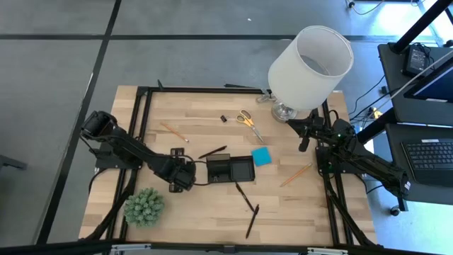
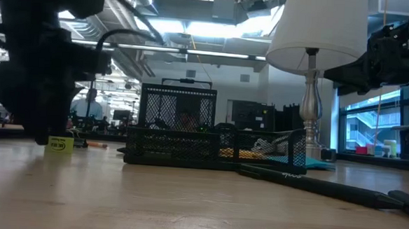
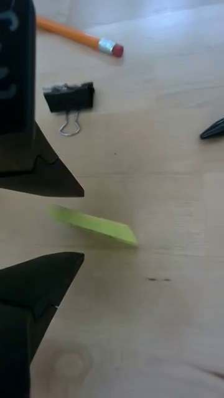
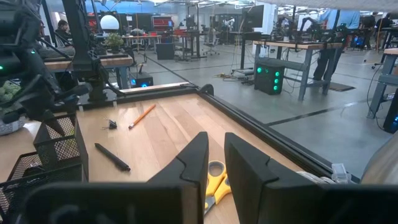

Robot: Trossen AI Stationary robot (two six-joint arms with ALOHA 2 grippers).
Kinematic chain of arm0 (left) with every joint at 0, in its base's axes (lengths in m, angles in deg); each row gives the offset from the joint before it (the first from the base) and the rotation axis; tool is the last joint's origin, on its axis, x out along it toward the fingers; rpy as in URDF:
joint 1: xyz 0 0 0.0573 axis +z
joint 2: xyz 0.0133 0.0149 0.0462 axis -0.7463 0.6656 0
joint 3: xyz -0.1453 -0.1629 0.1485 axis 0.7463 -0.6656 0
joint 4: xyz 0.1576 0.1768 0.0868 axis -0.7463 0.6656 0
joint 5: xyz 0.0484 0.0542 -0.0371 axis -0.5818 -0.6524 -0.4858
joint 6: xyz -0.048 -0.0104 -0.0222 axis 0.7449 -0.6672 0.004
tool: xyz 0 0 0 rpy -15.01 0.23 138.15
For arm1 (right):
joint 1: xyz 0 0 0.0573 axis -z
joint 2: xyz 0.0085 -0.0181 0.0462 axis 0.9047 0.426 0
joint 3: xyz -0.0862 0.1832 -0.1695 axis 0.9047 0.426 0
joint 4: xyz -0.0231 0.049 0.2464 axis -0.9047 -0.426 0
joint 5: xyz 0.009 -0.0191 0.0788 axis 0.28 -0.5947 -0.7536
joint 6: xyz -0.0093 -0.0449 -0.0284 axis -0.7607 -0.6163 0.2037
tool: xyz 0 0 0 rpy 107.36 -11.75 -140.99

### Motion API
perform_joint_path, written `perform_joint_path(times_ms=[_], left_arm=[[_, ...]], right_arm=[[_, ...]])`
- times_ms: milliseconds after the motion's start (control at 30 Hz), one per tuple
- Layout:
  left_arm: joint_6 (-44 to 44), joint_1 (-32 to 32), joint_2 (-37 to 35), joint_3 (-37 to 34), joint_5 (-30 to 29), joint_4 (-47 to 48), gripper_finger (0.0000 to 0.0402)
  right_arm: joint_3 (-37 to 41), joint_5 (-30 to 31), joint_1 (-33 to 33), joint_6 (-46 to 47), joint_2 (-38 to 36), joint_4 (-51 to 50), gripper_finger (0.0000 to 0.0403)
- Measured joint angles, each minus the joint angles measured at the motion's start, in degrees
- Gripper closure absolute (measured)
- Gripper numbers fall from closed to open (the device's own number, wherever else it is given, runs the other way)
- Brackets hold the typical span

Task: Pick and place office supplies into organizer
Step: Put the green eraser into the desk organizer

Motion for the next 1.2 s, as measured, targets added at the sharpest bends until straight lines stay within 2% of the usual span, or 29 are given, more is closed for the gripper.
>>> perform_joint_path(times_ms=[467, 833, 1200], left_arm=[[-2.02, 0.00, 0.00, -0.93, -1.13, -6.45, 0.0258], [-2.11, 0.02, 0.00, -0.93, -1.16, -5.27, 0.0260], [-2.11, 0.02, 0.00, -0.93, -1.16, -5.23, 0.0318]], right_arm=[[0.00, 0.00, 0.02, 0.00, 0.00, -0.01, 0.0345], [0.00, 0.00, 0.01, 0.00, 0.00, -0.01, 0.0345], [0.00, 0.00, 0.00, 0.00, 0.00, 0.00, 0.0345]])
